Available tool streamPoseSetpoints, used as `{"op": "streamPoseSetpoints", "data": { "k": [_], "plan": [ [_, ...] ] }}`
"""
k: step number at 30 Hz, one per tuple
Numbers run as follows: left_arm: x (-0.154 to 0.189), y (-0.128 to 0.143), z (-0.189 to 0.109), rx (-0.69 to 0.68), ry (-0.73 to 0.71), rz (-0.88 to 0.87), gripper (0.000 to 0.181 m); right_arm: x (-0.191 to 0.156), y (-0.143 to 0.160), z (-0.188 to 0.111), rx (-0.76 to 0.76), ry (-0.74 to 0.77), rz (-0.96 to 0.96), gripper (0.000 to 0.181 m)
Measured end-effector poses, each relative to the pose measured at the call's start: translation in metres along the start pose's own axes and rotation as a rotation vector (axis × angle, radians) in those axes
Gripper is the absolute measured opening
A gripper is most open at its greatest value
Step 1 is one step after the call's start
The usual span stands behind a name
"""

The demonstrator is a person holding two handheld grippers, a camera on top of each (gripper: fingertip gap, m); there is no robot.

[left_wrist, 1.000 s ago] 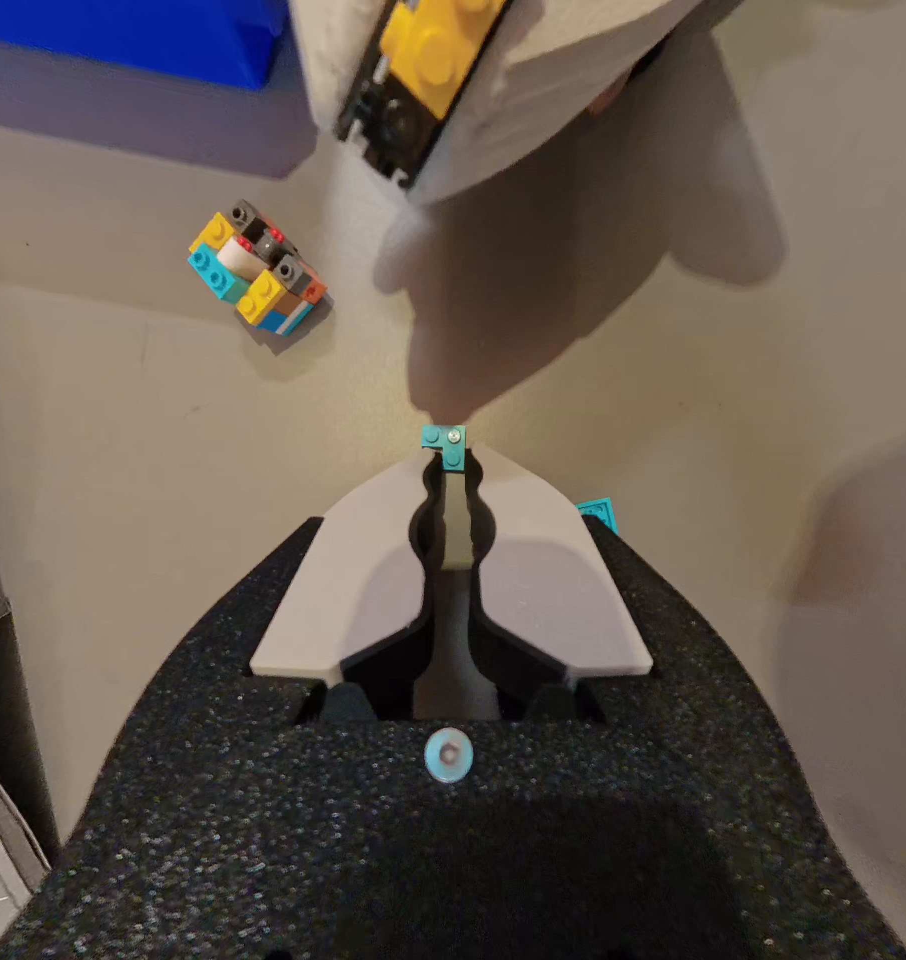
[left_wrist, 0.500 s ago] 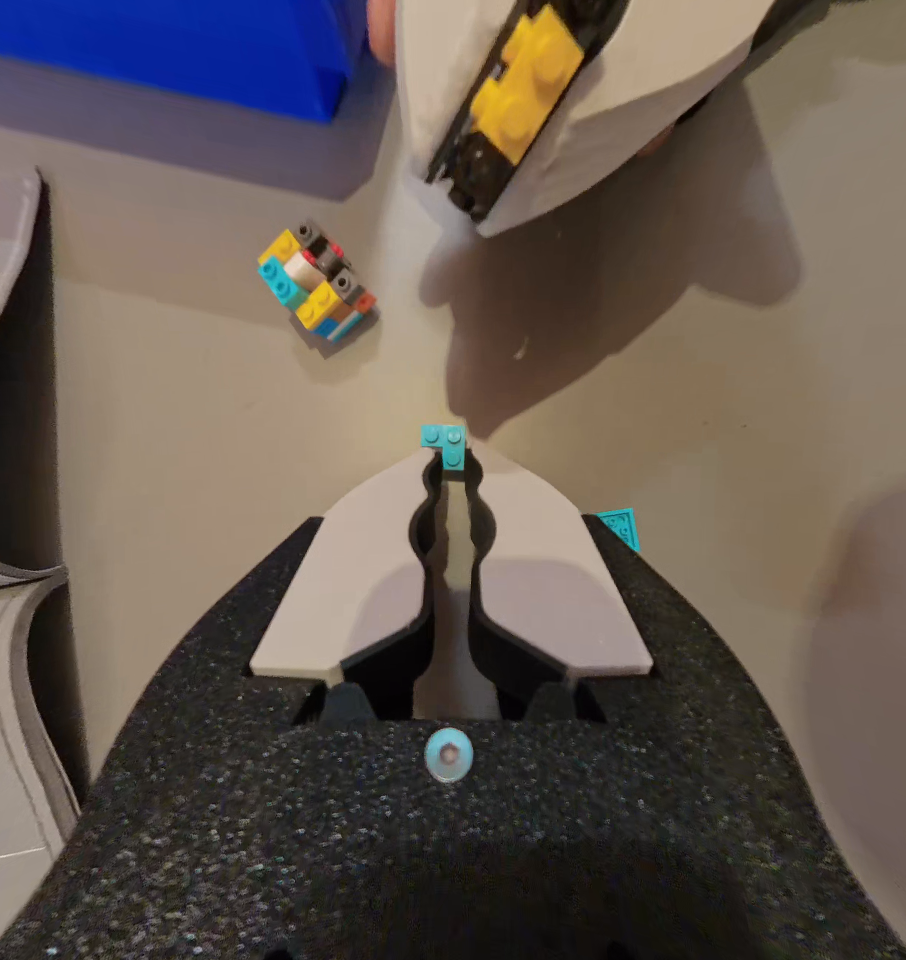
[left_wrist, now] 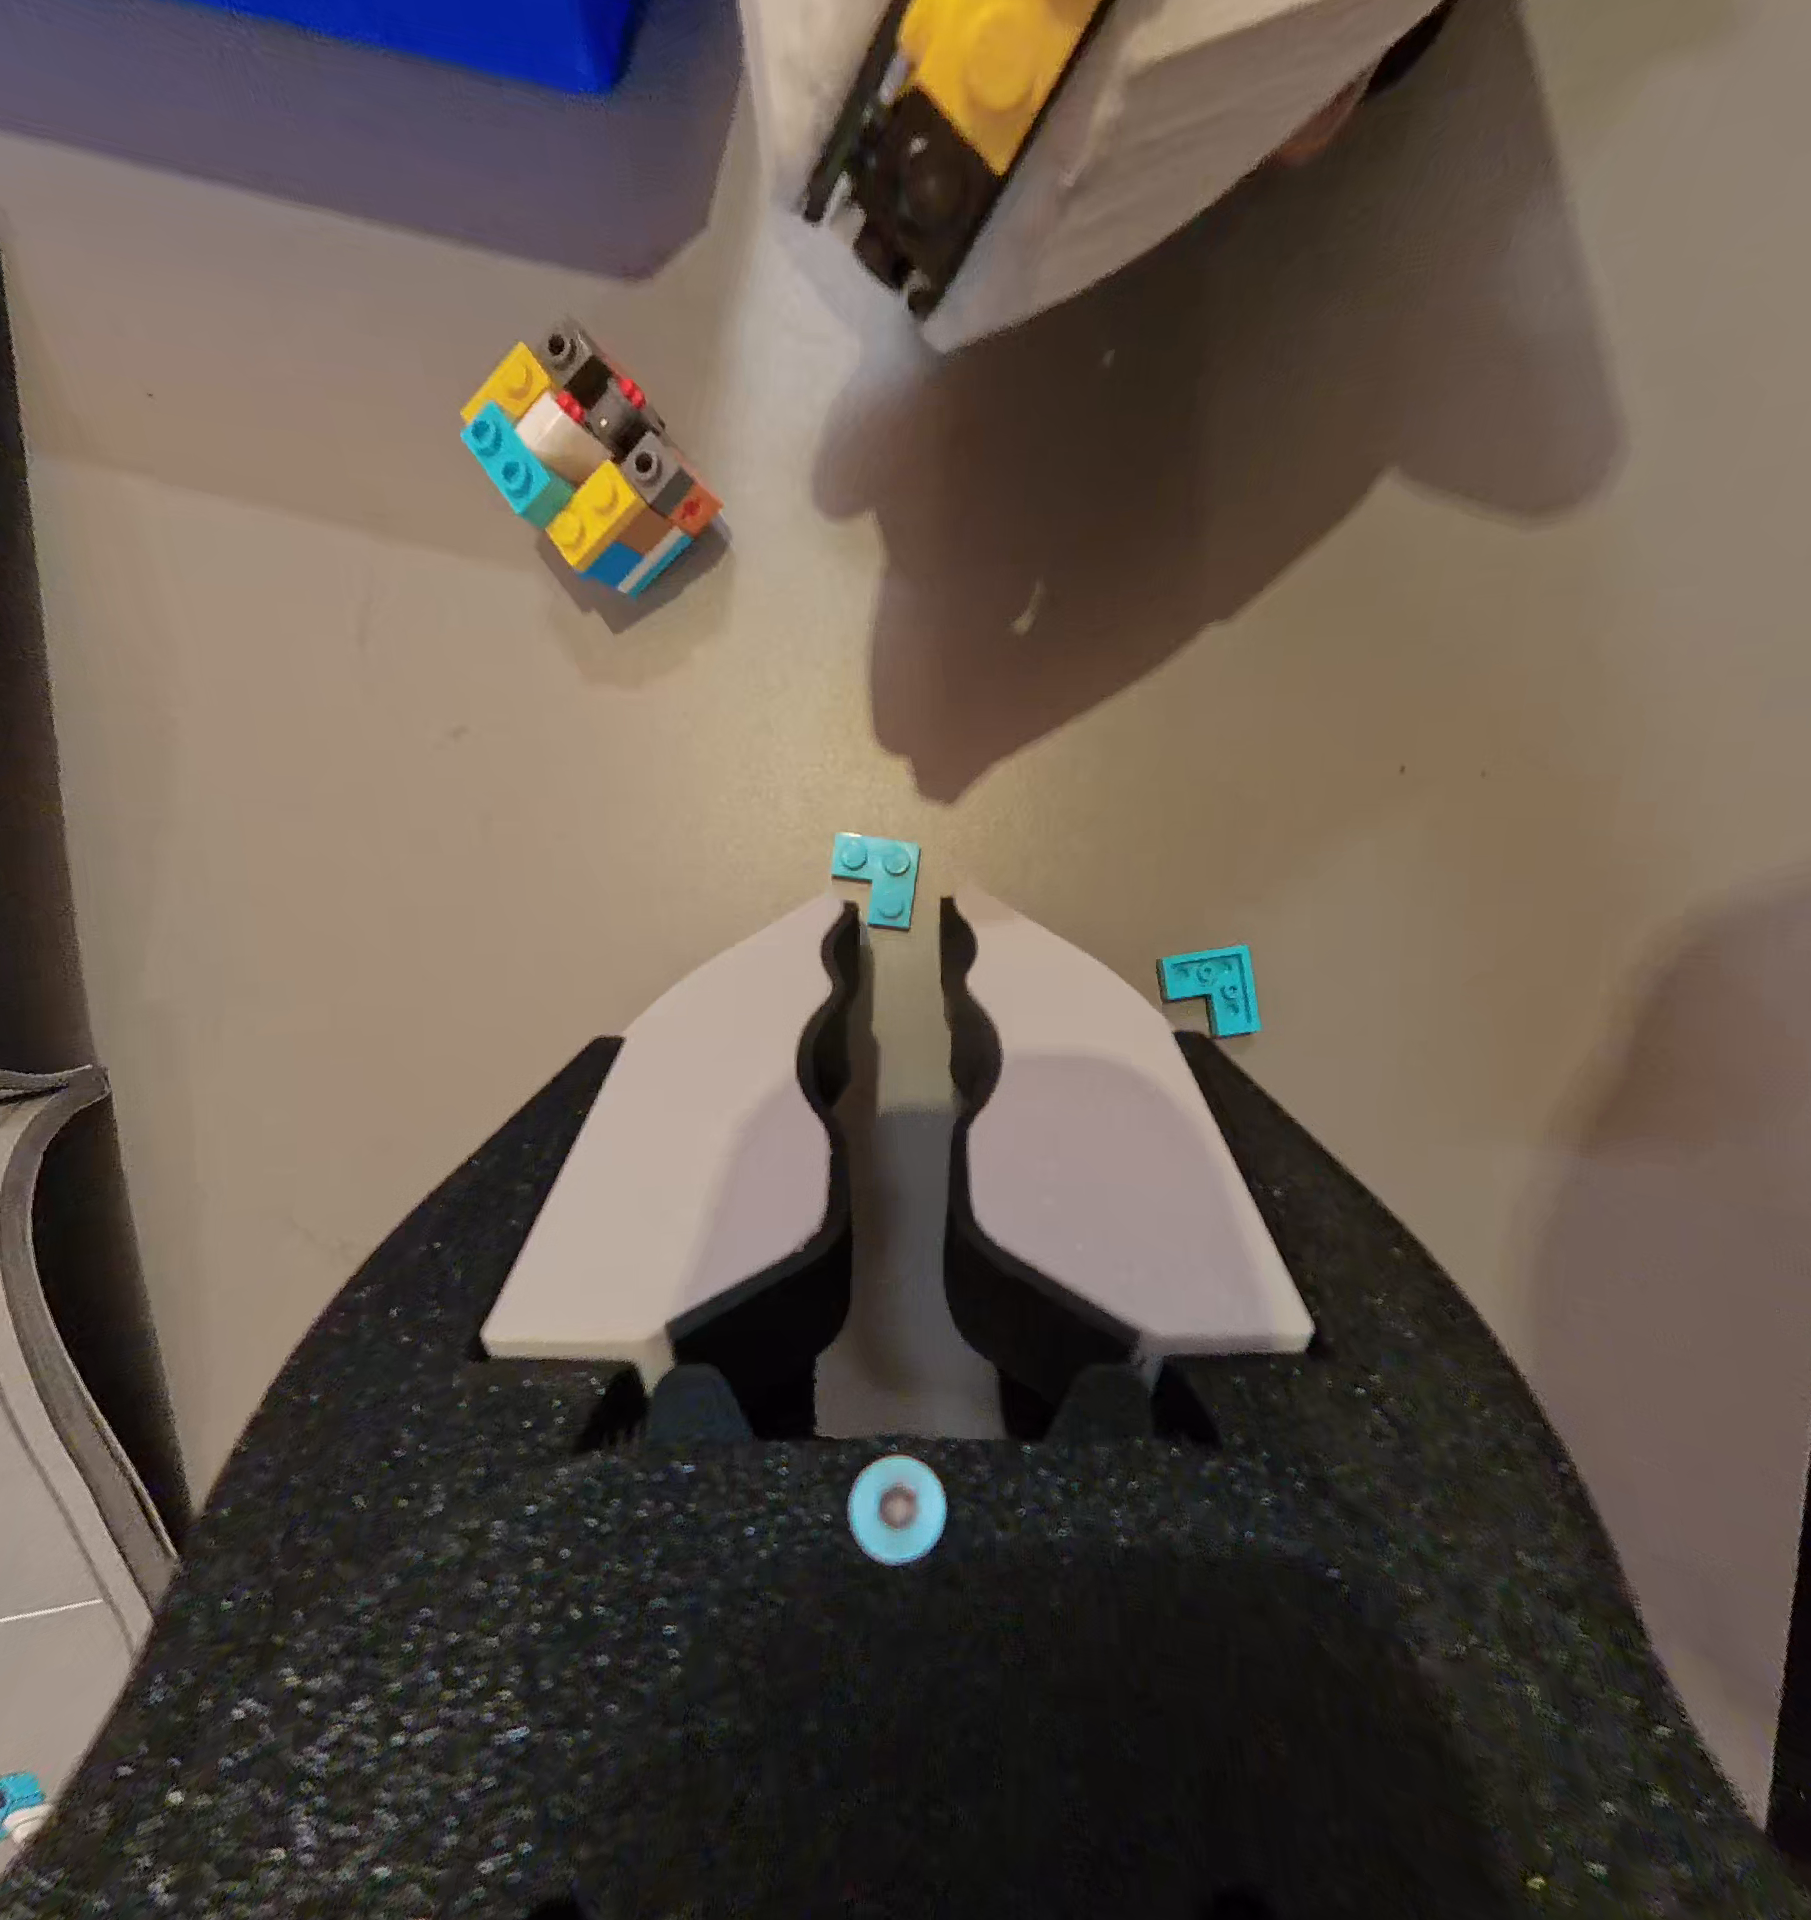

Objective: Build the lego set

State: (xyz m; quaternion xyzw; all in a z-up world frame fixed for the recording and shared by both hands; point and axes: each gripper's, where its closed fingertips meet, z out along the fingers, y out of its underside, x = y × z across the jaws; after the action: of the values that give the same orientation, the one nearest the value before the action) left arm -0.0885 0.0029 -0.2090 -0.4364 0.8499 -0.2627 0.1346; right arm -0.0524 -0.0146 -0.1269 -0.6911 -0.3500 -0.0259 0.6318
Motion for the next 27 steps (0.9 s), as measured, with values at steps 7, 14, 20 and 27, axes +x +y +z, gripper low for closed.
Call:
{"op": "streamPoseSetpoints", "data": {
  "k": [7,14,20,27],
  "plan": [
    [-0.003,0.003,0.003,-0.022,-0.021,0.001,0.014,0.0,-0.001,0.0,0.003,0.002,-0.005,0.009],
    [0.005,0.001,0.006,-0.014,0.025,0.001,0.011,0.0,-0.001,-0.001,0.004,0.004,-0.005,0.01],
    [0.017,-0.01,0.008,0.047,0.092,0.011,0.013,0.0,-0.001,-0.001,0.004,0.004,-0.005,0.01],
    [-0.001,-0.003,-0.001,0.034,0.017,-0.018,0.014,0.0,-0.002,-0.001,0.005,0.004,-0.009,0.01]
  ]
}}
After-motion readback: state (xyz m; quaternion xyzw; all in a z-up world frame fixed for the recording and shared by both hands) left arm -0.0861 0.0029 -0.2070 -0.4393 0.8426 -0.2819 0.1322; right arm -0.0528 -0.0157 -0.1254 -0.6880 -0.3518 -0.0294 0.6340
